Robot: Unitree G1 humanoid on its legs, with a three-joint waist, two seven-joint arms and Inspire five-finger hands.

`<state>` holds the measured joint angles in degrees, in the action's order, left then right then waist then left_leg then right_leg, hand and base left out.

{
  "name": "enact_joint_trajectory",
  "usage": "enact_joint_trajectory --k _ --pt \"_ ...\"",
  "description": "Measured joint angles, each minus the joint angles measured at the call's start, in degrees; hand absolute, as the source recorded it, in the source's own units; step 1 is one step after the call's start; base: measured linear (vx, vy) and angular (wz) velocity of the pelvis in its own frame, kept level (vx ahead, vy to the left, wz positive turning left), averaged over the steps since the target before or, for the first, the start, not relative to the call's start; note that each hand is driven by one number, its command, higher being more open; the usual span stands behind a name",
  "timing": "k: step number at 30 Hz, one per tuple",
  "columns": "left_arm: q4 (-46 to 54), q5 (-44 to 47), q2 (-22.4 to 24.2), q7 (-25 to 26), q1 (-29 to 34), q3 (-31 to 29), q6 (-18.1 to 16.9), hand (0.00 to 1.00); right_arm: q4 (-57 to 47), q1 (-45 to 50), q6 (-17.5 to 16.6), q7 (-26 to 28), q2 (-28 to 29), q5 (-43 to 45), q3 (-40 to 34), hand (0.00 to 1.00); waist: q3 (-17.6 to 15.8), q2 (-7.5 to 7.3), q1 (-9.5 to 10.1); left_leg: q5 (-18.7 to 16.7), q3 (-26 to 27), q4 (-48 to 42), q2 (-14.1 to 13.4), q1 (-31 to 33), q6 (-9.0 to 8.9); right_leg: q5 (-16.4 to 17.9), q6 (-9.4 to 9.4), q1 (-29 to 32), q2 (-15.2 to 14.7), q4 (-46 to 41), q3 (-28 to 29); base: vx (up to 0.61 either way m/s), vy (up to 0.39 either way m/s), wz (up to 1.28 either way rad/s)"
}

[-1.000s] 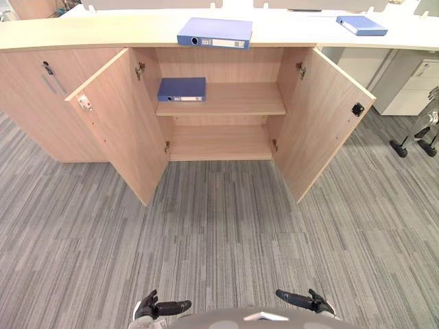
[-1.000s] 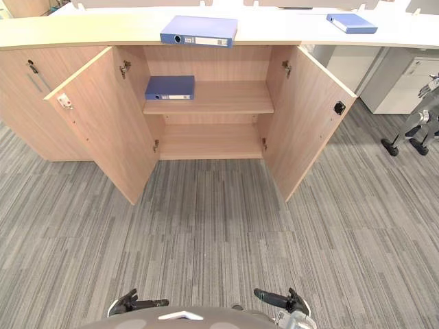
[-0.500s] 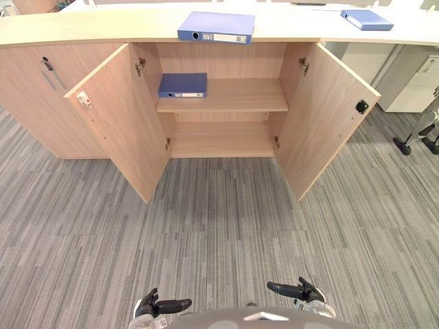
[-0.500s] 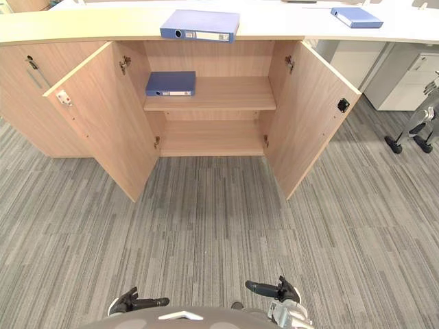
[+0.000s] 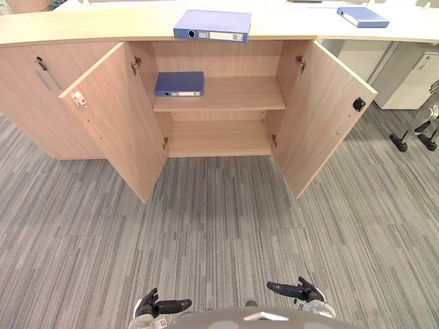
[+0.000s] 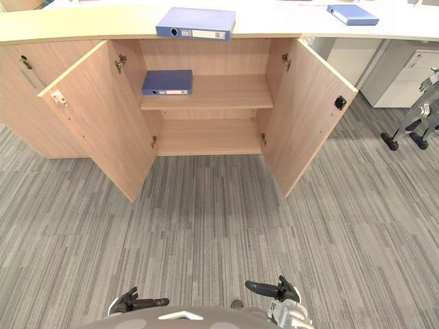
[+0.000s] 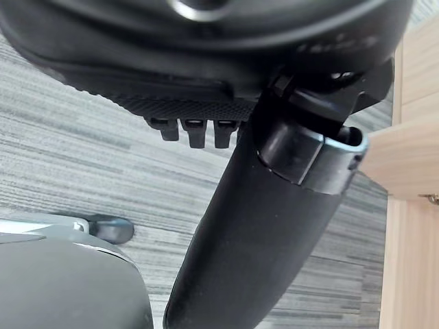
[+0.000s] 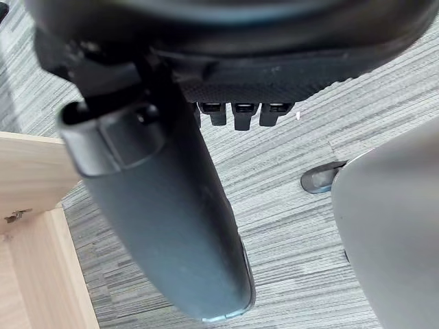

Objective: Walk over to the cabinet, pick up the folder, carry it to the office cabinet, place the folder inside the office cabinet, then close the office cabinet door

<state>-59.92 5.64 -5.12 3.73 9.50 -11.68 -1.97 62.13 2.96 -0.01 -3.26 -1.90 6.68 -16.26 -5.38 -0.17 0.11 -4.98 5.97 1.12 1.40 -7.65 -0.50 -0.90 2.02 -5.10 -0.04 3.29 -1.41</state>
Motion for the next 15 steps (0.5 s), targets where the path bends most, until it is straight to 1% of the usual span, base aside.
enact_joint_trajectory --k 1,3,4,6,7,8,9,10,11,12,13,14,15 --pt "0.0 0.0 -0.1 0.0 -0.1 0.0 0.0 1.00 0.0 -0.1 0.0 0.0 0.0 0.0 0.0 1.00 -0.4 -0.17 0.02 -0.1 0.4 -0.1 0.0 0.0 0.07 -0.2 0.00 0.1 0.0 0.0 0.3 -0.04 0.004 -0.20" --pt "0.0 0.0 -0.2 0.0 -0.4 0.0 0.0 1.00 0.0 -0.4 0.0 0.0 0.0 0.0 0.1 1.00 -0.9 -0.33 0.29 -0.6 1.3 -1.1 -0.1 0.7 0.82 -0.4 -0.02 0.7 0.1 -0.2 1.1 -0.04 0.010 -0.24" --pt "0.0 0.1 -0.2 0.0 -0.9 0.0 0.0 1.00 0.0 -0.6 0.0 -0.1 0.0 0.0 0.1 1.00 -1.2 -0.29 0.90 -1.3 2.1 -2.4 -0.2 1.8 1.51 -0.5 -0.02 1.8 0.2 -0.7 2.0 -0.05 0.027 -0.36" --pt "0.3 0.1 -0.1 0.0 -1.8 0.0 -0.1 1.00 0.0 -1.3 0.3 -0.2 -0.3 0.0 0.0 1.00 -2.2 -0.14 1.42 -2.9 3.2 -5.4 -0.5 3.8 2.35 0.5 0.05 4.0 0.2 -3.6 3.0 -0.06 0.034 -0.33" --pt "0.8 0.2 -0.1 0.0 -1.9 0.0 -0.1 1.00 -0.1 -1.9 0.6 -0.3 -0.3 0.0 0.0 1.00 -3.0 0.03 1.43 -4.4 3.7 -7.5 -0.5 4.8 2.69 3.4 0.33 6.4 0.1 -8.5 3.0 -0.06 0.040 -0.25" --pt "1.3 0.6 -0.1 0.0 -1.9 0.0 -0.2 1.00 -0.1 -2.0 0.8 -0.5 -0.4 -0.1 0.0 1.00 -3.7 -0.33 1.44 -5.6 4.4 -9.0 -0.2 4.8 3.26 6.7 0.75 8.8 -0.9 -14.6 2.2 -0.05 0.044 -0.19" --pt "1.3 0.6 -0.3 -0.1 -1.9 0.0 -0.2 1.00 -0.1 -2.0 0.8 -0.6 -0.4 0.0 0.0 1.00 -4.0 -0.53 1.44 -6.2 4.4 -9.6 0.1 4.9 3.43 8.0 0.94 9.6 -1.4 -17.4 1.7 -0.02 0.045 -0.13" --pt "1.2 0.6 -0.6 0.0 -1.9 0.1 -0.3 1.00 -0.5 -1.7 1.0 -0.6 -0.2 0.1 -0.1 1.00 -4.1 -0.88 1.37 -7.1 4.5 -10.3 0.8 4.5 3.96 10.2 1.59 11.7 -2.6 -23.0 0.5 0.01 0.033 -0.04" --pt "1.2 0.6 -0.5 0.0 -2.0 0.1 -0.3 1.00 -0.9 -1.7 1.0 -0.6 -0.1 0.0 -0.1 1.00 -4.1 -0.90 1.40 -7.7 4.6 -10.5 0.9 4.3 4.51 10.5 1.46 13.1 -3.1 -26.3 -0.6 0.05 0.054 -0.04" --pt "1.1 0.6 -0.5 0.1 -2.0 0.2 -0.2 1.00 -2.0 -1.7 1.0 -0.4 0.2 0.1 -0.1 1.00 -4.3 -0.72 1.30 -8.1 4.5 -10.3 1.1 3.5 5.16 10.6 1.35 16.5 -4.1 -34.3 -2.9 0.12 0.069 0.01" --pt "1.1 0.6 -0.6 0.2 -2.4 0.2 0.0 1.00 -3.0 -1.8 0.8 -0.4 0.0 0.1 -0.1 1.00 -5.2 -0.56 1.08 -8.5 4.1 -10.3 1.2 1.7 5.91 11.8 1.26 19.4 -5.1 -41.2 -5.2 0.20 0.073 0.08" --pt "1.0 0.6 -0.6 0.4 -2.4 0.2 0.1 1.00 -3.0 -1.8 0.5 -0.4 -0.1 0.1 -0.1 1.00 -5.3 -0.49 1.06 -9.1 3.6 -10.2 0.9 0.6 5.72 13.0 0.97 20.2 -5.5 -42.9 -6.6 0.21 0.038 0.15" --pt "0.9 0.6 -0.6 0.6 -2.4 0.2 0.2 1.00 -3.0 -1.7 0.4 -0.4 0.0 0.1 -0.1 1.00 -5.3 -0.49 0.99 -9.3 3.0 -10.2 0.7 0.0 5.36 13.5 0.93 20.6 -5.6 -42.6 -7.5 0.30 -0.021 0.32"
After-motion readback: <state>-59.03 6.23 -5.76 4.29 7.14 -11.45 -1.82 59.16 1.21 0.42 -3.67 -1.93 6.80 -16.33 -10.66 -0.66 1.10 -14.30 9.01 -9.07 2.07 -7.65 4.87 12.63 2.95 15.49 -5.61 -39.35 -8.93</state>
